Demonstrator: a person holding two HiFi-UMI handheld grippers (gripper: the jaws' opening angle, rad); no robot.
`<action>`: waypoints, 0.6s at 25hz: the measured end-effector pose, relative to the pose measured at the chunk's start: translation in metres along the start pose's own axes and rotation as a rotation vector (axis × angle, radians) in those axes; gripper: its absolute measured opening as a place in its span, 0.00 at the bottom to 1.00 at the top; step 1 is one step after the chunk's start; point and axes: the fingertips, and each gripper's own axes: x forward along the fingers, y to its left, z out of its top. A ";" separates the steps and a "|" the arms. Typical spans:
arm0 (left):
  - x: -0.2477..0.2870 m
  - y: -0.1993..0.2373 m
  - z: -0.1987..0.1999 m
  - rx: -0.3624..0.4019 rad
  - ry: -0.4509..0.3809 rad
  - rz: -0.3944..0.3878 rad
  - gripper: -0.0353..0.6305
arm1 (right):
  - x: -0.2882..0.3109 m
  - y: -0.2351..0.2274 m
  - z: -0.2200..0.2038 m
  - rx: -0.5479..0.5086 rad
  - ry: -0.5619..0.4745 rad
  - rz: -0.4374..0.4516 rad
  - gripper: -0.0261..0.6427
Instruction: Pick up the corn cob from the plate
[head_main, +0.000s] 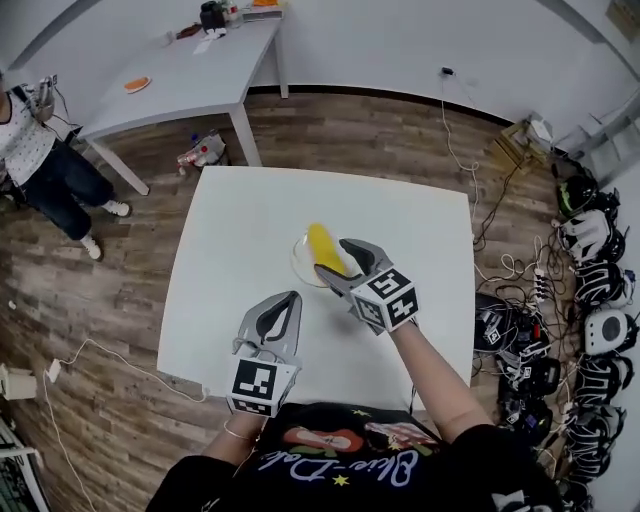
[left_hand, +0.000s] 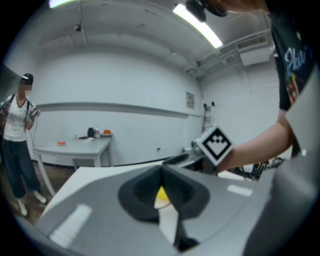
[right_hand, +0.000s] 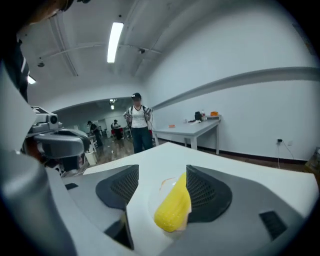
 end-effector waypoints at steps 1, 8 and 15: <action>0.004 0.003 -0.001 0.002 0.000 -0.020 0.05 | 0.015 -0.003 -0.007 0.002 0.045 0.001 0.45; 0.019 0.021 -0.005 -0.062 -0.036 -0.097 0.05 | 0.070 -0.039 -0.059 0.103 0.290 -0.068 0.53; 0.032 0.032 -0.014 -0.100 -0.018 -0.113 0.05 | 0.084 -0.052 -0.078 0.097 0.370 -0.140 0.53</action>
